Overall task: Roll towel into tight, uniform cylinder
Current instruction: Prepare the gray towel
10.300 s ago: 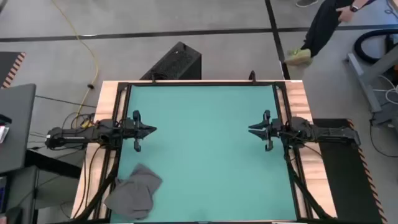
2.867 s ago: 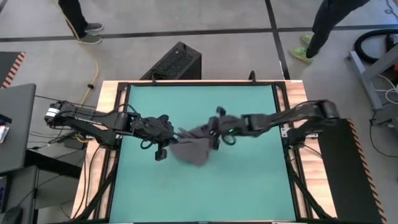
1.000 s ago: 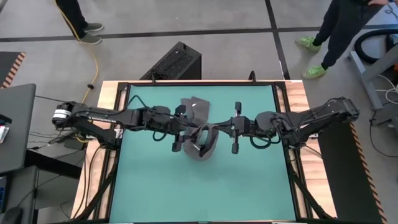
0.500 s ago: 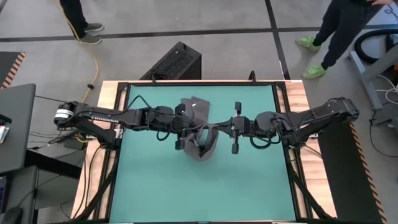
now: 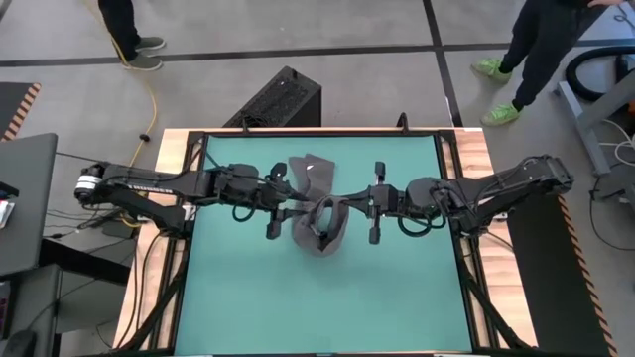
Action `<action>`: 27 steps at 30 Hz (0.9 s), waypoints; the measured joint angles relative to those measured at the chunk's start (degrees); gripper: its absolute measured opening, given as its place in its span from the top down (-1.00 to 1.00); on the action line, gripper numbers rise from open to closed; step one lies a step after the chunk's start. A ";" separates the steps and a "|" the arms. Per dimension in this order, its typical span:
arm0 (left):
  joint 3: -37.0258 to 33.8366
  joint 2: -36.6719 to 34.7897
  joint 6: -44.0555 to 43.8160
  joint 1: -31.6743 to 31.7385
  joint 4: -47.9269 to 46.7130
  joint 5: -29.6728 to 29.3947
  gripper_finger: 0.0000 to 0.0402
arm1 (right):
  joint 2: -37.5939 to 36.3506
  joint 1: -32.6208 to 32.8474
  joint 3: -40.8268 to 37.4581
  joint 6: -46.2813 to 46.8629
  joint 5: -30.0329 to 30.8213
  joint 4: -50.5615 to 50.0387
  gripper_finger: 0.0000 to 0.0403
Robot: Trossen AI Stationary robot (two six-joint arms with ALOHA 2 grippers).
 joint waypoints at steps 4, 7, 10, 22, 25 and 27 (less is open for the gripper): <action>0.00 0.18 -0.08 -1.09 3.18 0.24 -0.13 | 0.42 0.00 0.02 -0.01 1.86 -0.41 0.91; 0.00 0.08 -0.13 -1.87 6.17 -3.12 -0.29 | 1.08 -0.04 0.01 -0.28 2.23 -0.60 0.91; 0.00 0.06 -1.18 -2.16 6.32 -7.24 -0.35 | 1.58 -0.47 0.02 -0.37 2.23 0.02 0.91; 0.04 2.15 -2.74 -2.11 6.13 -8.74 -0.37 | 1.55 -0.85 0.02 -1.96 2.15 2.02 0.91; 0.07 3.31 -2.23 -2.10 7.07 -10.30 -0.37 | 1.55 -0.85 0.02 -1.96 2.13 2.06 0.91; -0.02 3.42 -1.88 -2.01 6.46 -11.52 -0.37 | 1.55 -0.85 0.02 -1.97 2.05 2.06 0.91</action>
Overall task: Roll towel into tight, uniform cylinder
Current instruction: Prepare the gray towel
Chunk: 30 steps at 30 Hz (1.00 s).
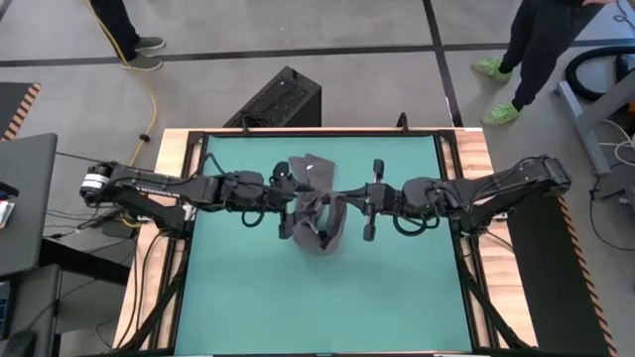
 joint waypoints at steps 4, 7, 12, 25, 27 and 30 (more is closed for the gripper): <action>0.03 1.71 -0.15 0.40 1.50 1.31 -0.37 | 0.00 0.00 0.00 -0.01 -0.21 0.04 0.91; 0.02 3.22 -0.24 0.75 2.47 1.58 -0.37 | 0.00 0.00 0.00 -0.01 -1.31 0.11 0.91; 0.02 4.67 -1.29 2.14 0.23 1.17 -0.24 | 0.00 0.26 0.00 0.01 -1.60 0.15 0.91; 0.39 2.24 1.21 4.35 -5.70 0.62 0.97 | -0.02 3.76 0.00 2.60 -1.57 -0.23 0.91; 1.98 1.53 1.30 4.29 -7.97 -0.44 0.99 | -0.02 4.20 0.00 2.91 -1.40 -0.21 0.91; 5.79 -0.22 1.90 3.75 -15.08 -3.08 0.99 | -0.18 5.12 0.00 2.55 0.05 0.38 0.91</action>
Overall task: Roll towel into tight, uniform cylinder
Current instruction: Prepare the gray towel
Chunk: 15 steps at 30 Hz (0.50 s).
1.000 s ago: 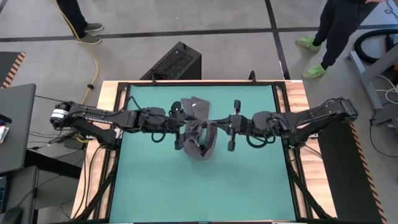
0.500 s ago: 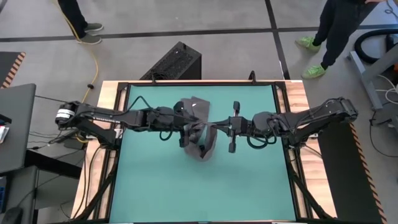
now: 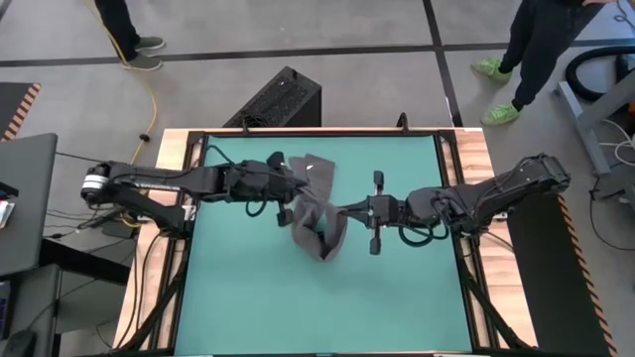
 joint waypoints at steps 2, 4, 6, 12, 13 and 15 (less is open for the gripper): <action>3.44 -0.86 1.14 -0.70 -3.69 -2.63 1.00 | -0.02 0.08 0.00 -1.72 0.63 1.36 0.91; 7.16 -1.64 2.56 -1.60 -7.46 -5.40 1.00 | -0.02 0.04 0.00 -3.74 1.37 3.24 0.91; 11.25 -2.18 4.00 -2.54 -9.83 -7.45 1.00 | -0.02 -0.06 0.00 -6.27 1.47 5.90 0.91; 23.96 -2.26 7.83 -4.65 -18.33 -12.27 1.00 | -0.02 -0.92 0.42 -18.97 1.66 19.55 0.89; 25.75 -2.22 8.53 -4.97 -18.73 -12.81 1.00 | -0.02 -0.94 1.30 -21.14 1.68 20.24 0.90; 29.28 -2.18 10.72 -5.32 -19.66 -13.95 1.00 | 0.00 -0.97 3.73 -24.86 1.67 20.30 0.91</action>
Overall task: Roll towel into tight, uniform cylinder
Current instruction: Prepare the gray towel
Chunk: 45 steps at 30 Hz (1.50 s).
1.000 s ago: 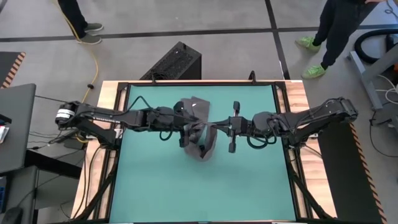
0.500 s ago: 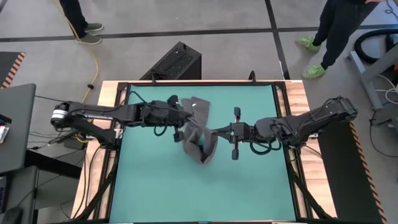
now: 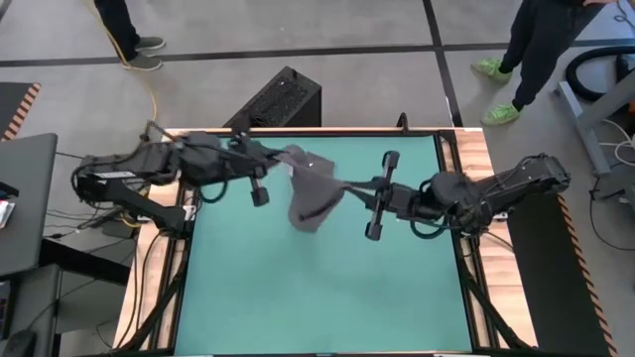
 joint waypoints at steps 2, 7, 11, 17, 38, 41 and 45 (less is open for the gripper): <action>3.21 0.08 2.71 -0.05 0.09 -1.53 1.00 | 0.02 -0.30 2.91 -3.16 0.00 0.03 0.91; 9.32 0.19 10.73 0.51 2.14 -2.08 1.00 | 0.25 -0.38 10.59 -11.78 0.15 -0.65 0.92; 11.45 0.42 16.93 1.10 8.26 -1.63 1.00 | 0.42 -0.73 17.65 -15.86 0.09 -2.76 0.92; 13.88 2.71 28.42 1.24 17.91 -2.60 1.00 | 1.64 -4.08 26.26 -16.02 -3.98 -7.69 0.92; 38.04 15.56 48.06 0.05 10.38 -25.93 1.00 | 17.12 -8.85 51.73 -7.80 -1.57 -35.31 0.92; 38.22 15.13 48.36 0.06 9.08 -28.32 1.00 | 17.25 -8.47 51.80 -11.32 4.97 -35.01 0.92; 39.86 15.11 48.71 0.48 8.84 -27.23 1.00 | 16.44 -8.64 51.94 -14.00 5.66 -32.02 0.92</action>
